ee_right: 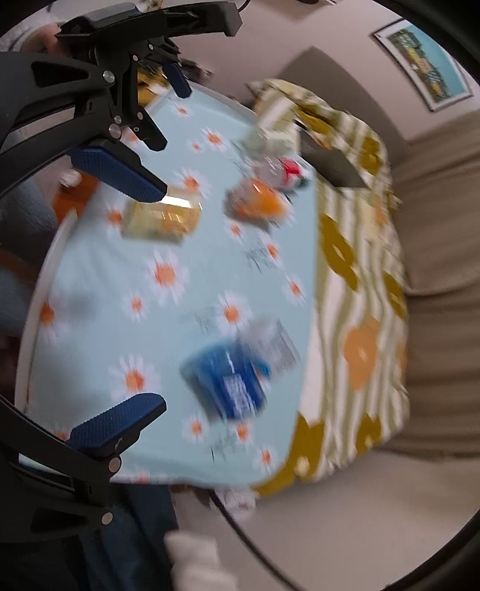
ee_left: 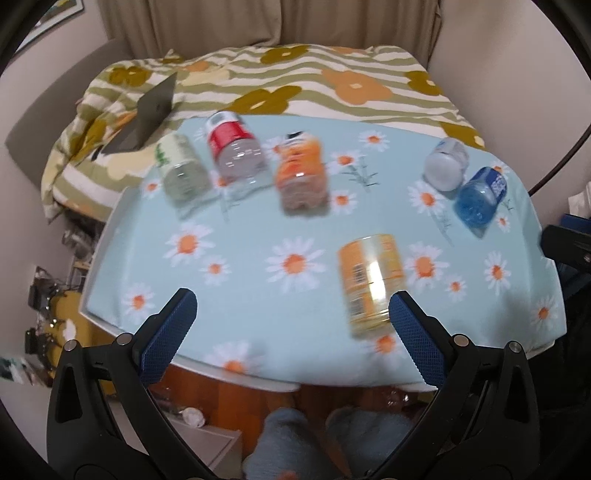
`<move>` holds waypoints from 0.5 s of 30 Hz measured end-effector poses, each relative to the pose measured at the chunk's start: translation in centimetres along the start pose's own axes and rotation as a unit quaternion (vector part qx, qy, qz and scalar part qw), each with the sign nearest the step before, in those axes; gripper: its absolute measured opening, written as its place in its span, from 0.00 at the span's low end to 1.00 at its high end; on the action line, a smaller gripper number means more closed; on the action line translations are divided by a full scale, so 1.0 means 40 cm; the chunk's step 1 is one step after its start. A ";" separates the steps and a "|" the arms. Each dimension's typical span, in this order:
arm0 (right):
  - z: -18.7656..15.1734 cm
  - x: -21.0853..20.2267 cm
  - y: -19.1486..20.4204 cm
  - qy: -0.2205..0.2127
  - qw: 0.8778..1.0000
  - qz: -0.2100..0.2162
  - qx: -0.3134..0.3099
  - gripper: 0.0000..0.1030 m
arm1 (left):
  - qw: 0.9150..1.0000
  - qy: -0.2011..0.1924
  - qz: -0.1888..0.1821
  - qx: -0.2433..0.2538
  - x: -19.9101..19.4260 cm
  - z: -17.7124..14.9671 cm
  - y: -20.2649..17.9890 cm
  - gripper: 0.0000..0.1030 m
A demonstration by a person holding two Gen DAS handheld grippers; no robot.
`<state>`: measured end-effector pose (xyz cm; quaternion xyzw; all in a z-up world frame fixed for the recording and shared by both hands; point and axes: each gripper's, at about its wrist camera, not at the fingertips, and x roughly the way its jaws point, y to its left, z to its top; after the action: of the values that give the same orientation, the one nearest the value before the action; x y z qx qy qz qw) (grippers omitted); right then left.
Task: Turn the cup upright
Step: 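Grasp the clear cup with the right tool, then rotate the cup with the right tool so its rim faces up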
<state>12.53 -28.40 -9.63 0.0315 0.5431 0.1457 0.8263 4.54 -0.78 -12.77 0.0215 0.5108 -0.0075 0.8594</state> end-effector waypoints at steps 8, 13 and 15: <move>0.070 0.207 0.140 0.152 0.986 0.073 0.005 1.00 | 0.999 0.024 -0.025 0.040 0.059 -0.041 0.129 1.00; 0.094 0.326 0.178 0.211 0.975 0.066 0.013 0.94 | 0.997 0.044 -0.050 0.032 0.106 -0.064 0.181 1.00; 0.099 0.362 0.179 0.233 0.970 0.072 0.024 0.89 | 0.997 0.050 -0.057 0.031 0.119 -0.066 0.187 1.00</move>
<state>19.98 -17.17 -19.37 0.0553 0.7202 0.1952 0.6634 4.77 6.86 -18.00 0.0198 0.5528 -0.0713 0.8300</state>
